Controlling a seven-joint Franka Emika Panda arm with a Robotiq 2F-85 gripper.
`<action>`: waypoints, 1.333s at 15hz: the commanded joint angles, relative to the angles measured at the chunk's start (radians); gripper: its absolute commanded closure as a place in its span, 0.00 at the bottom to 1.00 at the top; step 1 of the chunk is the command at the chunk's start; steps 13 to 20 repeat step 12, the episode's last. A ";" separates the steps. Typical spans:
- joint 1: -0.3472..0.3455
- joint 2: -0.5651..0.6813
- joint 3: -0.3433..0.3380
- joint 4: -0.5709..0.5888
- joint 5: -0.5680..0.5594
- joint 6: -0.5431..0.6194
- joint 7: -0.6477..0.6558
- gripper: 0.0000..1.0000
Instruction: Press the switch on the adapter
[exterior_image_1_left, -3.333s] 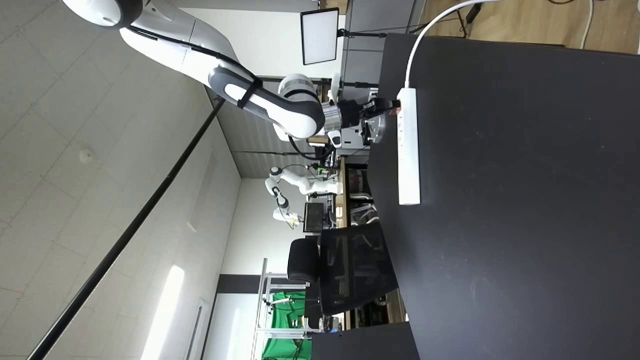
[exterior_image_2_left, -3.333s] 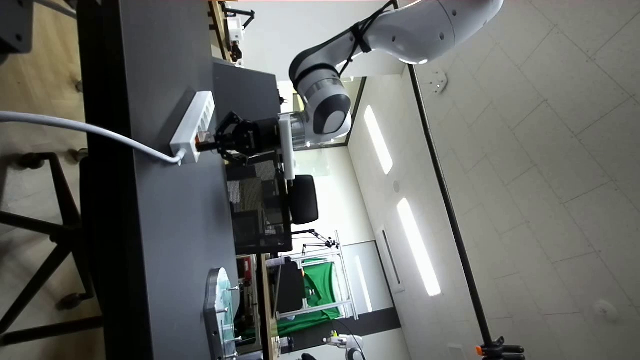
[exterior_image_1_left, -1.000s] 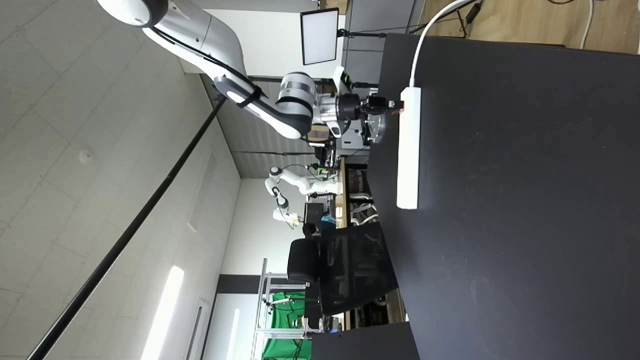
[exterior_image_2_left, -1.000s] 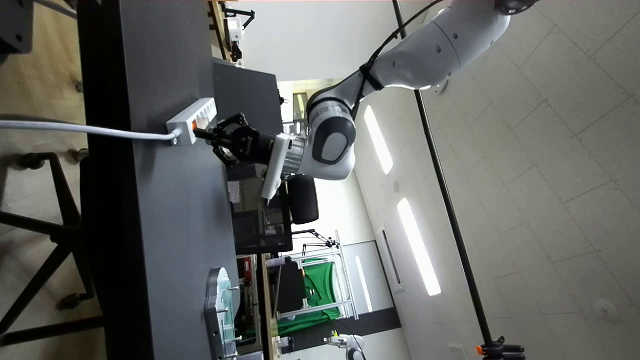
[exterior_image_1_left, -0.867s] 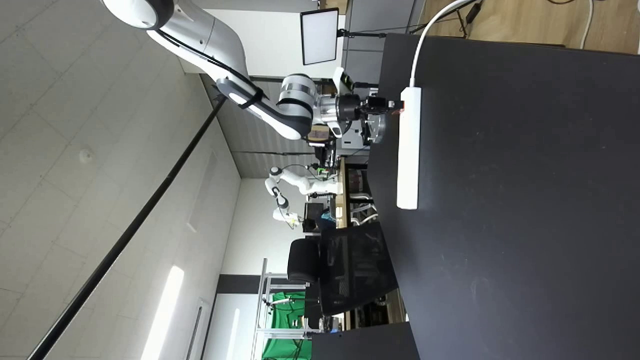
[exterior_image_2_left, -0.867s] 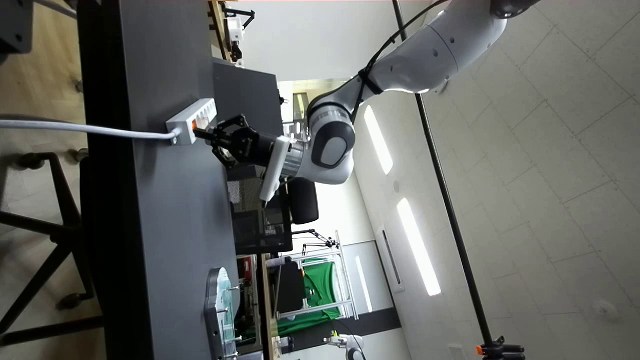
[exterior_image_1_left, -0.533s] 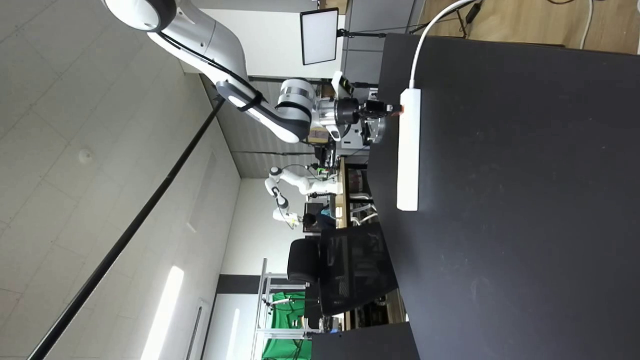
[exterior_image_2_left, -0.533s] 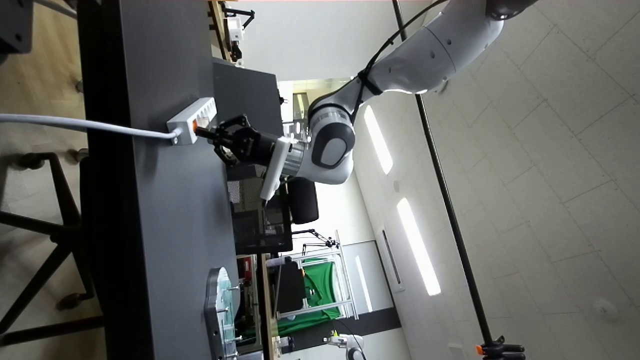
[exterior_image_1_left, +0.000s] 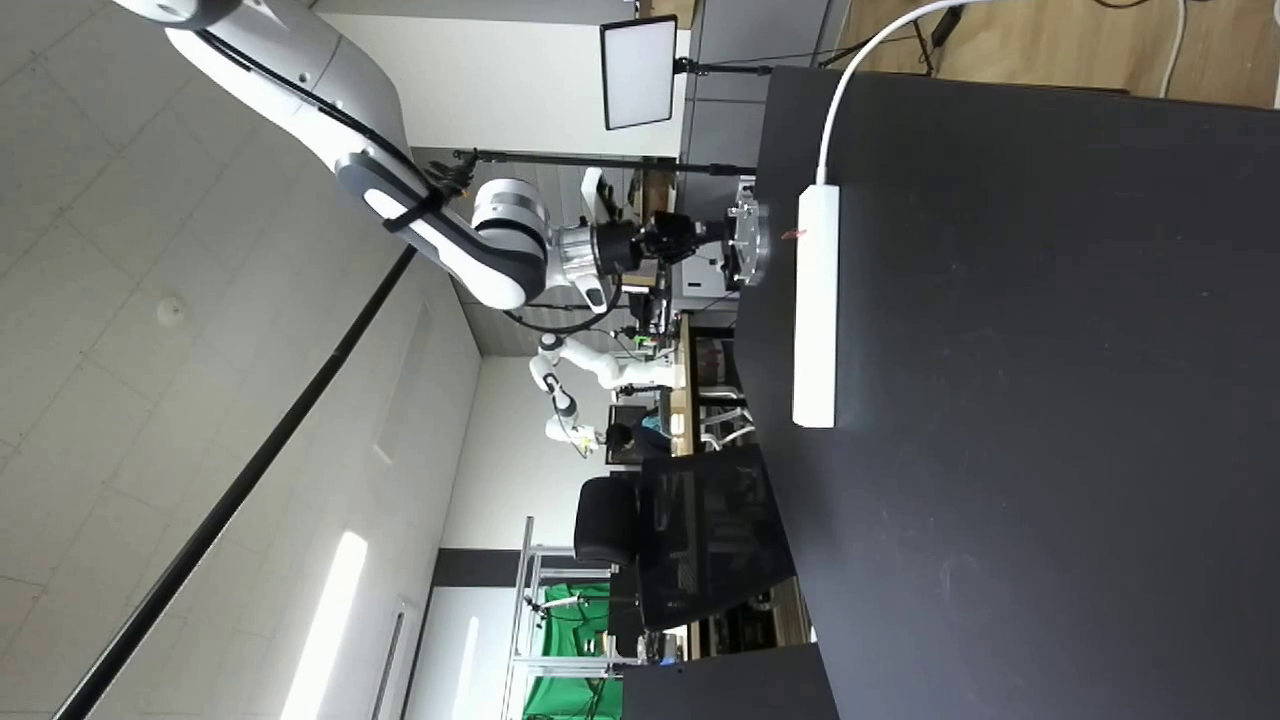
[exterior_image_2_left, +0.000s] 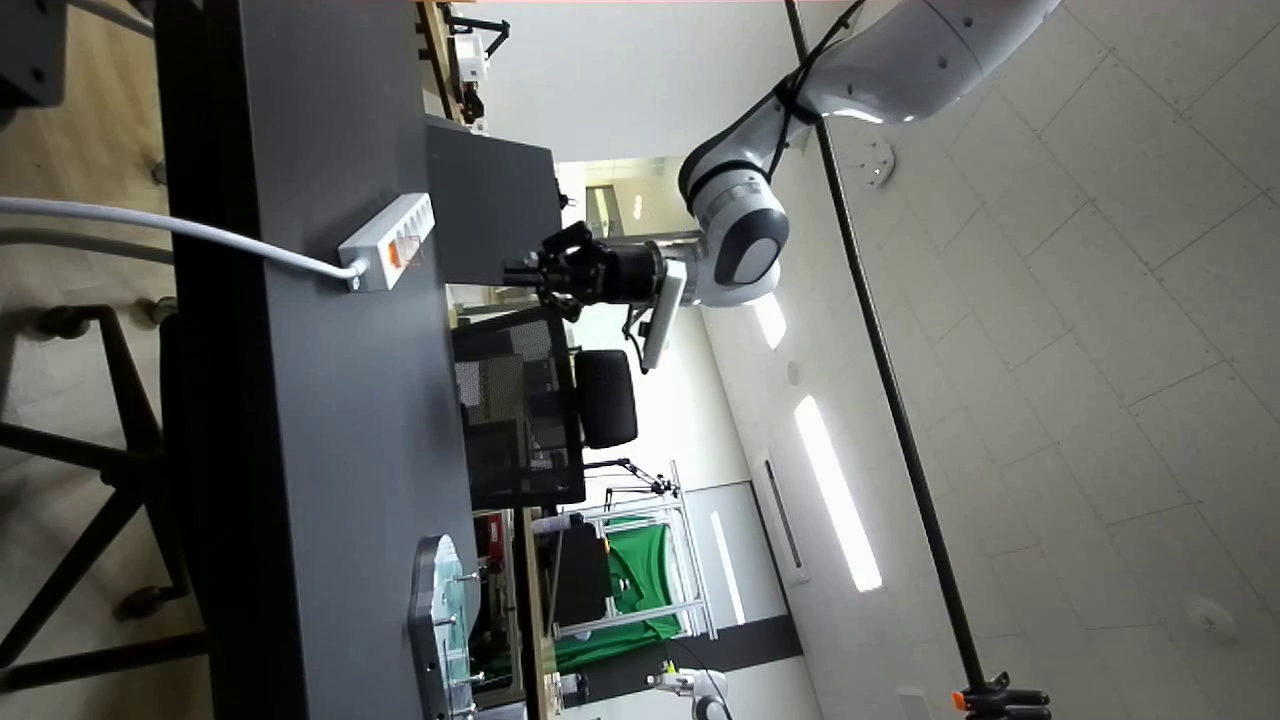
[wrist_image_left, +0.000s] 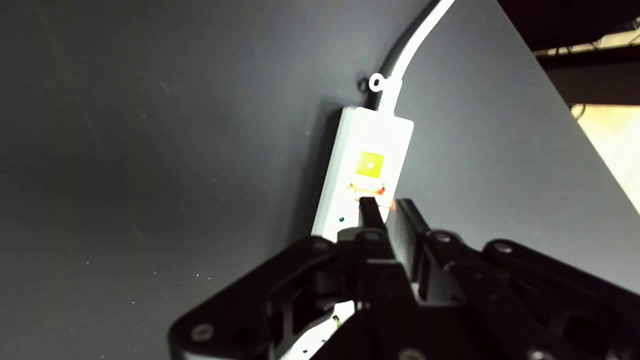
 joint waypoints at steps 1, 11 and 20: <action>0.073 -0.112 -0.049 -0.095 -0.156 0.025 0.021 0.55; 0.094 -0.125 -0.061 -0.116 -0.277 -0.003 -0.004 0.20; 0.094 -0.125 -0.062 -0.117 -0.278 -0.003 -0.004 0.20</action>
